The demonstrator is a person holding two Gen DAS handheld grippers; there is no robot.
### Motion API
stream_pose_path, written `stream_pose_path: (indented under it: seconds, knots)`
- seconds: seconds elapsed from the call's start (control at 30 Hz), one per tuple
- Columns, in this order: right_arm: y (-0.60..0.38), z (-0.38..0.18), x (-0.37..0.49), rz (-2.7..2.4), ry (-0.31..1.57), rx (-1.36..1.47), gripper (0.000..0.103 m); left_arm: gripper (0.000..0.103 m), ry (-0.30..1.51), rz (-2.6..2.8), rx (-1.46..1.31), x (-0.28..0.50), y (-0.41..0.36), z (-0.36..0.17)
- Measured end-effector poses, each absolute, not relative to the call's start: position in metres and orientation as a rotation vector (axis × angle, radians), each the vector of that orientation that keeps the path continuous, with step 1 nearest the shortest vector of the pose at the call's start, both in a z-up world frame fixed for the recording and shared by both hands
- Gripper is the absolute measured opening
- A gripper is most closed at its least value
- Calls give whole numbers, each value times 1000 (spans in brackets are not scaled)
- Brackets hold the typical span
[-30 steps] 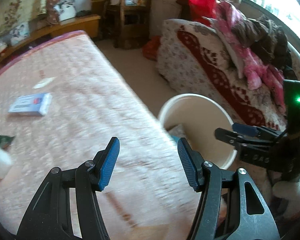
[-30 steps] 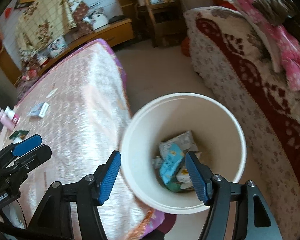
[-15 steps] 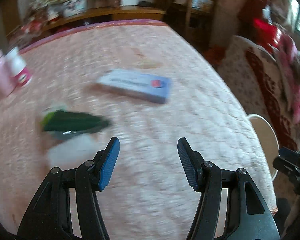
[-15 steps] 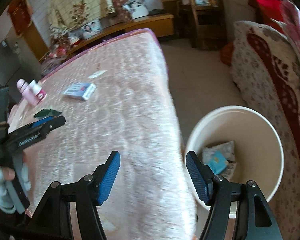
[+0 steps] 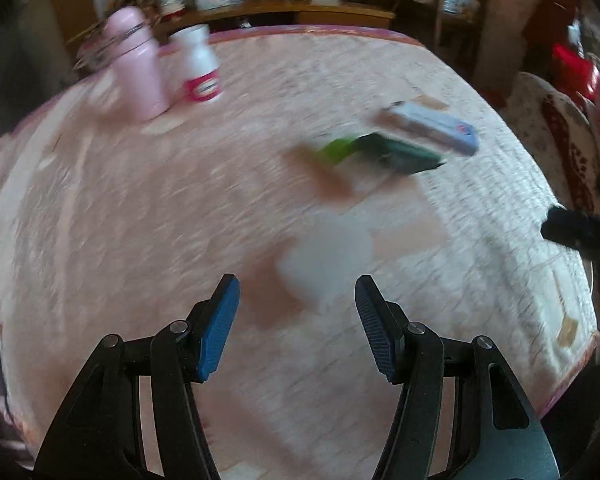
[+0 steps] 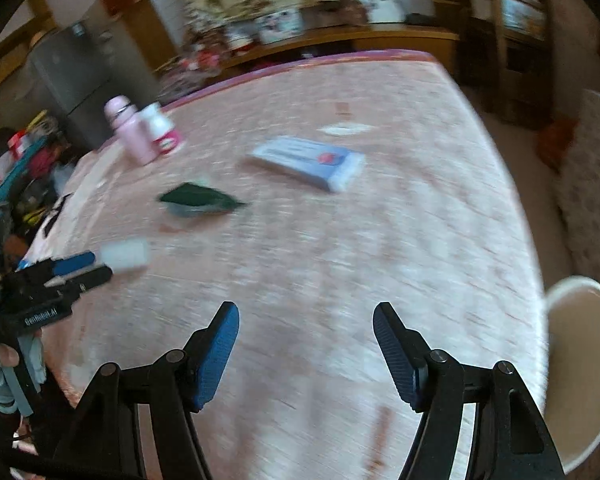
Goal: Collect trash
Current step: 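Move both open grippers back over the mattress toward the tissue and snack bag, then grasp the white tissue with the left gripper while the right grasps the green cracker bag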
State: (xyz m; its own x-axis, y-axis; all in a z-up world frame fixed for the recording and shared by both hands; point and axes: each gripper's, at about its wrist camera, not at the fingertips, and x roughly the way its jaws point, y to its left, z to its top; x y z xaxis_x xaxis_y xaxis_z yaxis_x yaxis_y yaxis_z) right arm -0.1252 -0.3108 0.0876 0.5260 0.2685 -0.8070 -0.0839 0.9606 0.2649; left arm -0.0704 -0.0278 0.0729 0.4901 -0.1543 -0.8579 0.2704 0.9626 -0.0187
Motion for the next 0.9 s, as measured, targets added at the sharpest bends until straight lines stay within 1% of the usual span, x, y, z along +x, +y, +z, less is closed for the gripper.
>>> stream_pose_path:
  seconds: [0.03, 0.1, 0.3, 0.43, 0.57, 0.7, 0.73, 0.77, 0.8, 0.87, 0.9]
  knots:
    - [-300, 88, -118, 242, 994, 193, 69, 59, 1029, -256, 110, -73, -19, 74]
    - [-281, 87, -105, 285, 991, 170, 75, 59, 1035, -274, 63, -79, -5, 77]
    - [-230, 86, -59, 373, 987, 71, 75, 59, 1004, -382, -5, -88, -3, 89]
    - [-208, 82, -34, 371, 973, -54, 78, 59, 995, -471, 90, -82, -23, 84]
    - [-192, 70, -16, 409, 1004, -163, 78, 59, 999, -522, 175, -73, -36, 70]
    - [-188, 56, -2, 423, 1023, -200, 78, 59, 1009, -550, 214, -62, -48, 60]
    - [-190, 54, 1, 427, 1023, -189, 76, 59, 1014, -551, 213, -59, -49, 59]
    - [-192, 53, 0, 431, 1024, -179, 63, 59, 1018, -554, 204, -54, -50, 56]
    - [-196, 52, 1, 439, 1030, -155, 45, 59, 1022, -558, 192, -50, -50, 55]
    - [-201, 52, 1, 443, 1030, -110, 36, 57, 1045, -561, 168, -44, -51, 50]
    - [-204, 53, -2, 445, 1022, -90, 30, 48, 1054, -559, 158, -42, -51, 48]
